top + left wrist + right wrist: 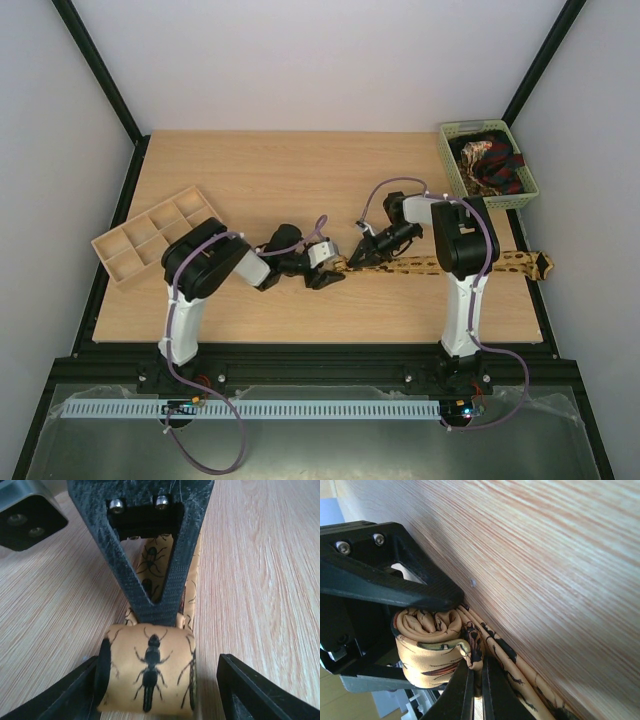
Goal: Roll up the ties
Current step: Roll the tie at the center of the board.
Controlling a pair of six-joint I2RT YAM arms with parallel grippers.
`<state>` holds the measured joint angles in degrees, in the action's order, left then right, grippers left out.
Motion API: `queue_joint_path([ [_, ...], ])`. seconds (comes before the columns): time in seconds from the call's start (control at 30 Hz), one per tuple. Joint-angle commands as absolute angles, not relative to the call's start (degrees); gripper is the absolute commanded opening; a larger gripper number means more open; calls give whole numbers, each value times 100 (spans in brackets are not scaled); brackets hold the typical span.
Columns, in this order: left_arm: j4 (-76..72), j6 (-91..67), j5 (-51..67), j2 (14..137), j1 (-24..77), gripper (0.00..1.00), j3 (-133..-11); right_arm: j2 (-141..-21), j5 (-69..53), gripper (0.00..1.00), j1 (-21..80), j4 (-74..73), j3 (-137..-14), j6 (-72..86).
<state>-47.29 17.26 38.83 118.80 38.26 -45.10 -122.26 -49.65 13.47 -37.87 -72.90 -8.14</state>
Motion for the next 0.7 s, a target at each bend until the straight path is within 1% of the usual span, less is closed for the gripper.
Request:
queue_joint_path([
  [0.0,-5179,1341,3830,12195,4004,58,-4572,-12580,-3992,1,1386,-3561,-7065,-832],
  [0.13,-4814,1839,3546,12148,4131,38,-4547,-12600,-4085,1,1380,-3627,-7211,-813],
  [0.2,-4377,2265,3312,11977,4148,29,-4517,-12541,-4063,6,1380,-3787,-7317,-867],
  [0.23,-4161,2417,3177,11889,4148,26,-4483,-12483,-4020,9,1378,-3871,-7361,-894],
  [0.27,-3924,2569,3020,11813,4148,25,-4479,-12417,-3986,13,1377,-3959,-7424,-904],
  [0.33,-3341,2764,2712,11675,4140,23,-4520,-12252,-3935,25,1371,-4174,-7554,-915],
  [0.43,-2710,2869,2441,11517,4107,22,-4572,-12025,-4112,35,1371,-4611,-7819,-1062],
  [0.53,-2285,2941,2301,11450,4104,22,-4579,-11869,-4295,39,1376,-4981,-8035,-1169],
  [0.67,-1962,2981,2211,11459,4104,22,-4659,-11727,-4723,45,1429,-5174,-8015,-1097],
])
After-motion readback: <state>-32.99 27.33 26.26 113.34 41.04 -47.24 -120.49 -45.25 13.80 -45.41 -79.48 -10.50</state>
